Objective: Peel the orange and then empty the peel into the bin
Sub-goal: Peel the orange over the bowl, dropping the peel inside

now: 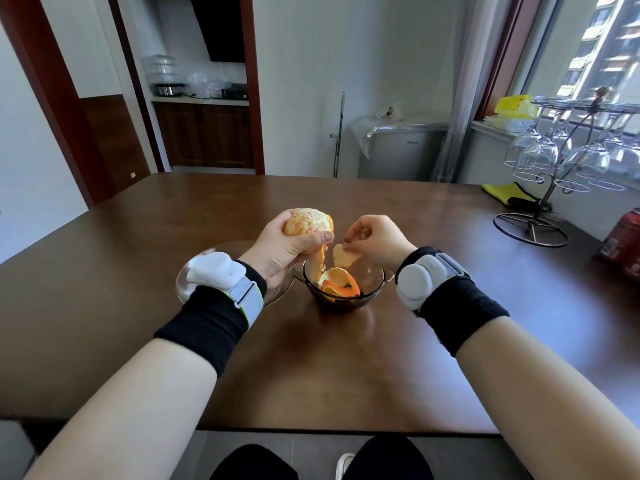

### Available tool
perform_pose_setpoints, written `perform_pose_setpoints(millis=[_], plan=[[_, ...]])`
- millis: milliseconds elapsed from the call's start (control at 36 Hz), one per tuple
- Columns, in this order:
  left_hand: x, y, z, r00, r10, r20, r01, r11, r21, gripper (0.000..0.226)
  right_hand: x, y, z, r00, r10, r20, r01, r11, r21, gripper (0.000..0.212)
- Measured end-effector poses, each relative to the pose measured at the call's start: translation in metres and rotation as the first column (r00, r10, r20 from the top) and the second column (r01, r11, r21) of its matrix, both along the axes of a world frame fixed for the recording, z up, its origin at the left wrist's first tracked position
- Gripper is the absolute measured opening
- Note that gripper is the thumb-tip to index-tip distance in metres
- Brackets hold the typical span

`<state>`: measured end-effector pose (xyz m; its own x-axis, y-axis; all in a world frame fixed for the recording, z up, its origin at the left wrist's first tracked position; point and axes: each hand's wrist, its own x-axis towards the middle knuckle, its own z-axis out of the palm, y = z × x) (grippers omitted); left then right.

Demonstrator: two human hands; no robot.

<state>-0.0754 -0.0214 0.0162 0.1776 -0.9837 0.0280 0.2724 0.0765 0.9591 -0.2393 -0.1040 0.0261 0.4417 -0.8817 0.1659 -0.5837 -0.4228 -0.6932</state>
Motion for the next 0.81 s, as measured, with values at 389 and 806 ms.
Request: perform_pose_setpoints(millis=[389, 806], plan=[[-0.001, -0.013, -0.008, 0.978, 0.155, 0.142, -0.163, 0.986, 0.044, 0.067, 0.0, 0.009, 0.009, 0.947, 0.109, 0.301, -0.087, 0.992, -0.086, 0.017], [-0.009, -0.014, -0.004, 0.965, 0.1, 0.243, -0.124, 0.989, 0.085, 0.061, 0.014, 0.015, 0.012, 0.95, 0.17, 0.264, -0.082, 0.946, -0.313, 0.003]])
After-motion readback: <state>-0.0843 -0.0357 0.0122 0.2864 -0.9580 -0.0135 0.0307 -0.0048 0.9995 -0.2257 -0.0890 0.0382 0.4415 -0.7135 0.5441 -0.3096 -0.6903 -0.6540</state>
